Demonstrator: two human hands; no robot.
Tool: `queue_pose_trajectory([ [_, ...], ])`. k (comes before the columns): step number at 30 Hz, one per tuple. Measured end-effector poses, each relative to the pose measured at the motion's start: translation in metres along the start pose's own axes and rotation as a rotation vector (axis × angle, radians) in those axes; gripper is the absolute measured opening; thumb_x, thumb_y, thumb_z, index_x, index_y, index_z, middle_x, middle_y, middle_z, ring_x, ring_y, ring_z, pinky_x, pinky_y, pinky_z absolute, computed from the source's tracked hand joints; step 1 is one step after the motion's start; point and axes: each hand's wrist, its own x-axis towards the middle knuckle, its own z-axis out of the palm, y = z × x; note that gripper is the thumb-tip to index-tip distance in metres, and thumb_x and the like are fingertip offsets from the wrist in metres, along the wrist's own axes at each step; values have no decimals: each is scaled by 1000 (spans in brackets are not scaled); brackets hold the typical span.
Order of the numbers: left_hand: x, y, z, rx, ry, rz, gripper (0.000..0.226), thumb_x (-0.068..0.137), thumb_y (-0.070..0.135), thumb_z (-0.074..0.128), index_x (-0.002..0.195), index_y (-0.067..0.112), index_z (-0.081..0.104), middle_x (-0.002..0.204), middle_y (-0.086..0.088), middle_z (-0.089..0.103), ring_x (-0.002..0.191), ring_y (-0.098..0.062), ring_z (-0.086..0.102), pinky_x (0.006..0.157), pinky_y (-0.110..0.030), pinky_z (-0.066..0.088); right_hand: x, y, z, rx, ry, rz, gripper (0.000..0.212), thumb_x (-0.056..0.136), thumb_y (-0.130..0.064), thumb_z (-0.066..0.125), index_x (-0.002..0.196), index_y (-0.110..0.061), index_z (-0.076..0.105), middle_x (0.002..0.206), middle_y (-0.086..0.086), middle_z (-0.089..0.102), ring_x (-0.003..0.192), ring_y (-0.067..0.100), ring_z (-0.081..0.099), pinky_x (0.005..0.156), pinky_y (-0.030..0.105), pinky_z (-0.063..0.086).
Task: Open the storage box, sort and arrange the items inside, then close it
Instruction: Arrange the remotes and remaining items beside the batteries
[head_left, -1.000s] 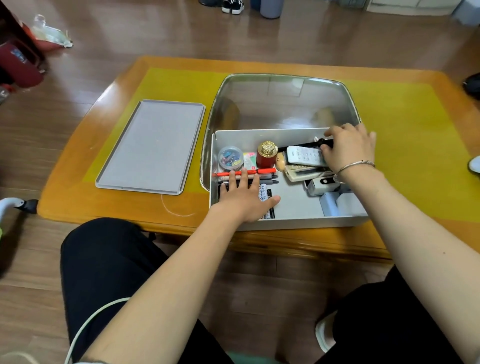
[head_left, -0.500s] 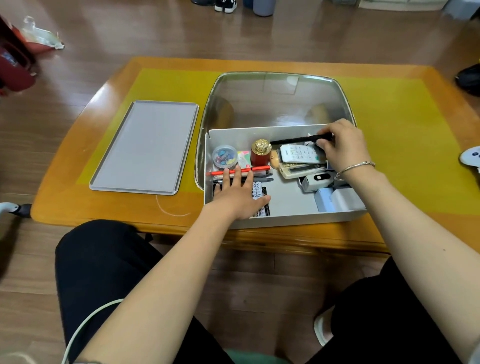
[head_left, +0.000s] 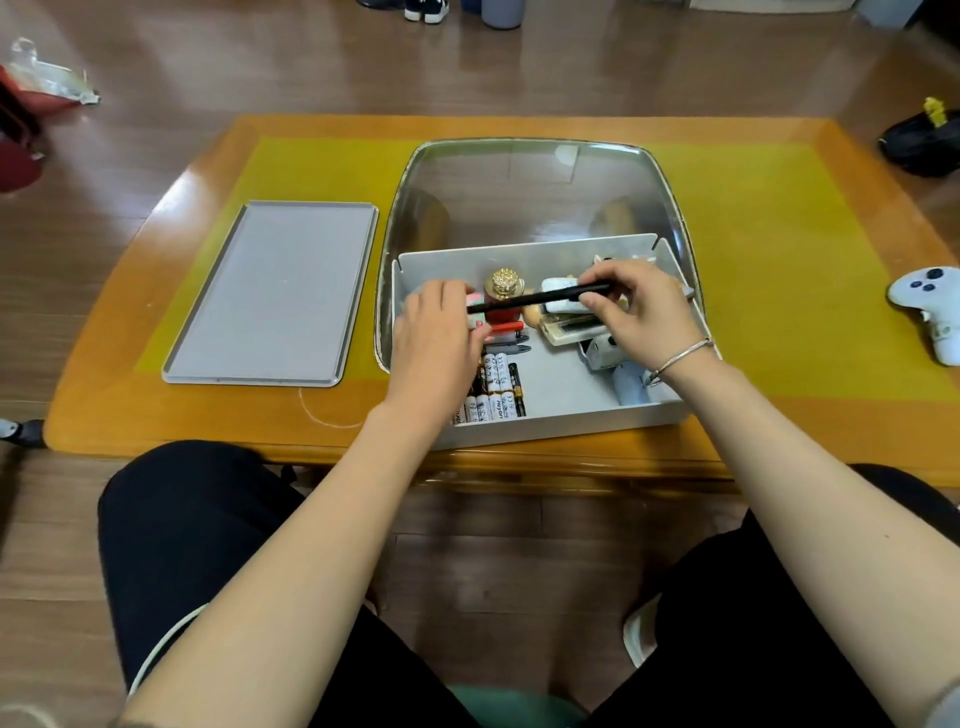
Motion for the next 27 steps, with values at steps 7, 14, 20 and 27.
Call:
queue_pose_trajectory([
  [7, 6, -5, 6, 62, -164, 134, 25, 98, 28, 47, 115, 15, 60, 110, -7, 65, 103, -29, 56, 83, -41, 41, -5, -14, 21, 71, -99, 43, 14, 82, -5, 67, 95, -8, 69, 80, -6, 58, 67, 13, 49, 67, 14, 37],
  [14, 1, -10, 8, 177, -191, 113, 30, 95, 10, 50, 121, 22, 57, 105, -8, 68, 96, -33, 60, 75, -37, 43, -5, -7, 27, -419, -269, -130, 29, 80, -26, 71, 107, -18, 68, 101, 4, 66, 104, 28, 53, 88, 38, 36],
  [20, -2, -13, 3, 223, -207, 61, 39, 91, 5, 54, 127, 19, 52, 119, -11, 64, 107, -32, 57, 83, -40, 45, 9, -16, 41, -567, -314, -220, 19, 88, -24, 58, 102, -18, 70, 92, 8, 67, 98, 30, 54, 83, 37, 33],
  [27, -9, 1, 1, 47, -374, -44, 63, 98, 47, 40, 148, 13, 25, 157, -10, 21, 144, -28, 16, 113, -47, 23, 14, -18, 60, -688, -299, -136, 13, 88, -29, 59, 95, -23, 69, 87, 6, 65, 100, 25, 54, 89, 37, 27],
])
